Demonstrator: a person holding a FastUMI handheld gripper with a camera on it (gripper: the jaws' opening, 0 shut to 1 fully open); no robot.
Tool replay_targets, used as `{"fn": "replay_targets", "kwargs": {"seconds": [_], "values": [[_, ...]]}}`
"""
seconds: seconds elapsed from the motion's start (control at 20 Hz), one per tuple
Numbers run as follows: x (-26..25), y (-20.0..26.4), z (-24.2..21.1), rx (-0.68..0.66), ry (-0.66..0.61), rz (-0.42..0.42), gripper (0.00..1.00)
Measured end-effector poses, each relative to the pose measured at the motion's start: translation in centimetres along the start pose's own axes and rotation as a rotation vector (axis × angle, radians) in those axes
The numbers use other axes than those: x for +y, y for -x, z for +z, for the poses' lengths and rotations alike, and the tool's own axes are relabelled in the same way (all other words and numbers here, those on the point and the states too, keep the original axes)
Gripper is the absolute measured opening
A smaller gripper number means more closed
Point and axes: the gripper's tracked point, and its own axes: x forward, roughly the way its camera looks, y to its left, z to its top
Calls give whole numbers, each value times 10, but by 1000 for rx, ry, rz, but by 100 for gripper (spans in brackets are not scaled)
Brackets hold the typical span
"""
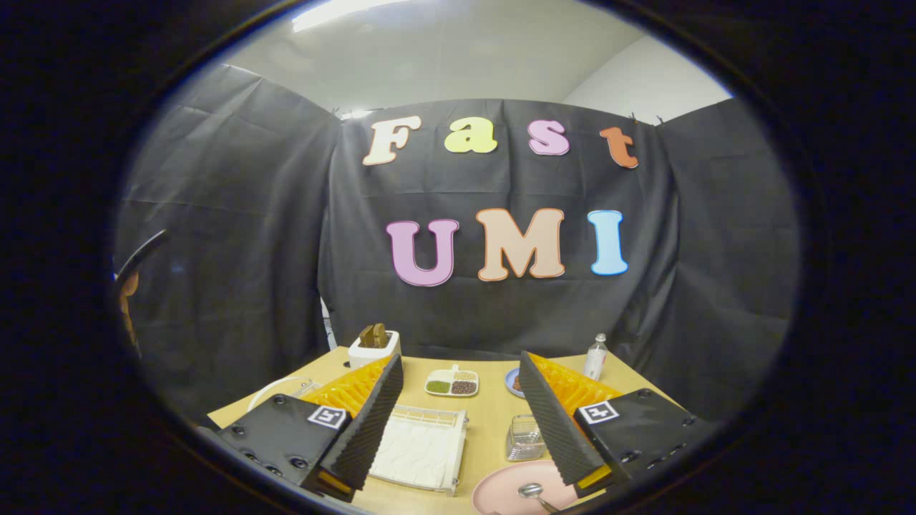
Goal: Take the plate from the dish rack, then take the spoon from the basket and place it into the plate.
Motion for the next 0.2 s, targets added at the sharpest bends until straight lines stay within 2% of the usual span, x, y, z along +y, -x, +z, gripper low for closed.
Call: {"fn": "replay_targets", "kwargs": {"seconds": [0.2], "values": [[5, 0, 4, -14, 0, 11, 100]]}}
